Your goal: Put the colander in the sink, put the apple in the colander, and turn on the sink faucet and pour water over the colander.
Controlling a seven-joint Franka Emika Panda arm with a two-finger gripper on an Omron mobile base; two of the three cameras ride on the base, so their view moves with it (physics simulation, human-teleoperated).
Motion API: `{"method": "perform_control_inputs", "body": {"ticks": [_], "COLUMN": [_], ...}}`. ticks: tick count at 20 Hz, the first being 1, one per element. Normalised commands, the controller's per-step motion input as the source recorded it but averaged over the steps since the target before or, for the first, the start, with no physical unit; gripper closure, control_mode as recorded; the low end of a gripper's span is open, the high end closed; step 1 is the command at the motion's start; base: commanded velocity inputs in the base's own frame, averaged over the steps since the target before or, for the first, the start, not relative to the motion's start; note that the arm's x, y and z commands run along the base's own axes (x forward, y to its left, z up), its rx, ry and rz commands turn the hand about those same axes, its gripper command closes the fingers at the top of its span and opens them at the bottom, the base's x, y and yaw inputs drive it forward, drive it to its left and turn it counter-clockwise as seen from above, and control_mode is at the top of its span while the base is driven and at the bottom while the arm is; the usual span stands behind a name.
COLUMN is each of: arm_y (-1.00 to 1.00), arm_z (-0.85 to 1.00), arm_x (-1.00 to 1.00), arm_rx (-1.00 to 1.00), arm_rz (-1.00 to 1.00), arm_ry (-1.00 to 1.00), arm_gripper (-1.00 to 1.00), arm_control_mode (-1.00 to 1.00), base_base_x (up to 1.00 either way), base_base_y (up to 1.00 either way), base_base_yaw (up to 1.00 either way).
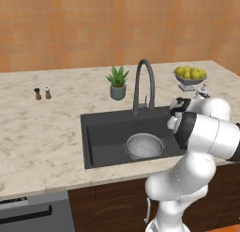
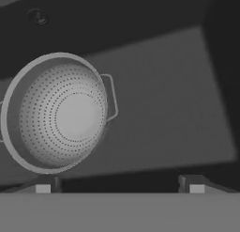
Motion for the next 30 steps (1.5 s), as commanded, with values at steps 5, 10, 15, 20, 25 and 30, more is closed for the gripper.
{"method": "perform_control_inputs", "body": {"ticks": [5,10,15,20,25,30], "arm_y": [-0.25,-0.44,-0.62,-0.74,-0.80,-0.76], "arm_z": [0.59,0.35,0.20,0.16,0.14,0.02], "arm_x": [-0.43,-0.13,-0.03,-0.06,0.02,0.04], "arm_rx": [-0.09,-0.24,-0.08,0.04,0.03,0.01], "arm_rz": [-0.06,-0.31,-0.36,-0.38,-0.23,-0.10], "arm_ry": [-0.06,-0.03,0.03,0.07,0.15,0.05], "arm_gripper": [-1.00,-1.00,-1.00,-1.00,-1.00,-1.00], "arm_control_mode": [-1.00,-1.00,-1.00,-1.00,-1.00,-1.00], "base_base_x": [0.00,0.00,0.00,0.00,0.00,0.00], "base_base_y": [0.00,0.00,0.00,0.00,0.00,0.00], "base_base_yaw": [0.00,0.00,0.00,0.00,0.00,0.00]}}
